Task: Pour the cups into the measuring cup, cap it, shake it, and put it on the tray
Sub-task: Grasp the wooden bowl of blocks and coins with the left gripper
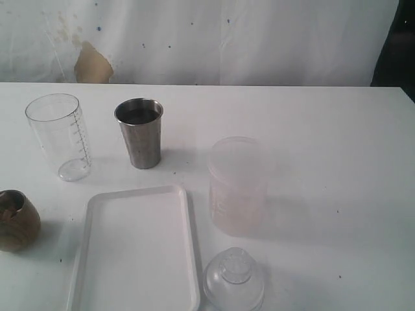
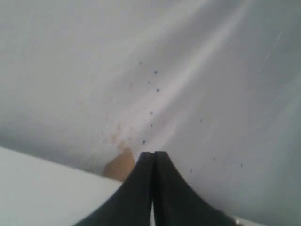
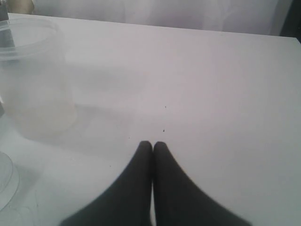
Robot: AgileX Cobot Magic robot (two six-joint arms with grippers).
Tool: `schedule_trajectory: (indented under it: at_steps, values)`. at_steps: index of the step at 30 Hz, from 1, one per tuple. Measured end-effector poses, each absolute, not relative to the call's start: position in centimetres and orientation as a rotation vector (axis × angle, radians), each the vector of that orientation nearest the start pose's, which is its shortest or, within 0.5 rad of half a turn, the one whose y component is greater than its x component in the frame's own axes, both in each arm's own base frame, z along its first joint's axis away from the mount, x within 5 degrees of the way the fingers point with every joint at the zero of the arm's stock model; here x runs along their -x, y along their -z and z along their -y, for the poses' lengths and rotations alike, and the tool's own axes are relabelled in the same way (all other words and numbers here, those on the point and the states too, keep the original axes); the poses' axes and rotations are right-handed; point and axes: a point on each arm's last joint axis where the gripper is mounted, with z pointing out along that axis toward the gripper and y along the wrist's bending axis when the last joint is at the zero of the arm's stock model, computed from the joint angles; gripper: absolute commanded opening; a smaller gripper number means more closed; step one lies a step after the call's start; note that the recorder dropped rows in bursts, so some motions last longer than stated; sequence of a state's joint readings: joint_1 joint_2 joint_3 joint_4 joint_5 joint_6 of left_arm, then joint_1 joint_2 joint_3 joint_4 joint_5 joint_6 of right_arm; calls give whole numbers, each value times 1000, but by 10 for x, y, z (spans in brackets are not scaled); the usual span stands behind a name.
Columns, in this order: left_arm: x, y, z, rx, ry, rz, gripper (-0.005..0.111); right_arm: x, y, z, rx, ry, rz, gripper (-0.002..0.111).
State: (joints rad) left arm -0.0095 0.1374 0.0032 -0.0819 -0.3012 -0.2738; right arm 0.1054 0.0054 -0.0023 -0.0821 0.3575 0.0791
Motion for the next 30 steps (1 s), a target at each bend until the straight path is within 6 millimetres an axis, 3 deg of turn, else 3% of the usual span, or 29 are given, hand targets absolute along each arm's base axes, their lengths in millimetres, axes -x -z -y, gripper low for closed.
schedule_trajectory:
  at_steps: [5,7,9,15,17,30]
  values:
    - [-84,-218,2,225,286,-1486,1,-53,-182,-3,75,-49,-1842,0]
    - [-91,-212,4,214,277,-1560,7,-53,-182,-3,75,-49,-1842,0]
    - [-98,-204,4,214,269,-1641,18,-53,-182,-3,75,-49,-1842,0]
    - [-116,-190,6,214,274,-1754,68,-53,-182,-3,75,-49,-1842,0]
    - [-122,-184,7,209,271,-1794,75,-53,-182,-3,74,-51,-1842,0]
    - [-154,-152,17,25,282,-1888,77,-53,-182,-3,74,-51,-1842,0]
